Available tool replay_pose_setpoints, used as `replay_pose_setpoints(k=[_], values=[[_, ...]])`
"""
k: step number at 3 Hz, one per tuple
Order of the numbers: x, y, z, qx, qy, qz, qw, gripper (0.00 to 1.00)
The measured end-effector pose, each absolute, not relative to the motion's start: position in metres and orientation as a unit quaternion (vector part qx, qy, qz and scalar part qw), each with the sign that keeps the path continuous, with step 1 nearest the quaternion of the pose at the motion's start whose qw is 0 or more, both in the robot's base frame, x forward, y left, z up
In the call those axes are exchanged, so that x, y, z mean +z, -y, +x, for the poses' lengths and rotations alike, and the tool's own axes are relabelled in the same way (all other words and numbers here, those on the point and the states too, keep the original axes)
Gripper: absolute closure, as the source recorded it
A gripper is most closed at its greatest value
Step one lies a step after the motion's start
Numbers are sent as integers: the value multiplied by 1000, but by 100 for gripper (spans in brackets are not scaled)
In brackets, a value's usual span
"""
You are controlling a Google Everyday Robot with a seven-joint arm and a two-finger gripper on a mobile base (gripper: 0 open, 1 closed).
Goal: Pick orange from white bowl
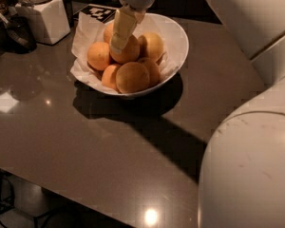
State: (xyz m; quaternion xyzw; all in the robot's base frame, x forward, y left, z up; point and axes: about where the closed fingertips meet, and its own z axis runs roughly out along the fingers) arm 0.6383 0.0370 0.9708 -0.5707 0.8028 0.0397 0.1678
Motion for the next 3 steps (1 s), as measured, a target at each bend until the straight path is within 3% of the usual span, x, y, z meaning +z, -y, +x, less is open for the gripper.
replay_pose_setpoints(k=[3], values=[[941, -34, 646, 49, -804, -577, 138, 28]])
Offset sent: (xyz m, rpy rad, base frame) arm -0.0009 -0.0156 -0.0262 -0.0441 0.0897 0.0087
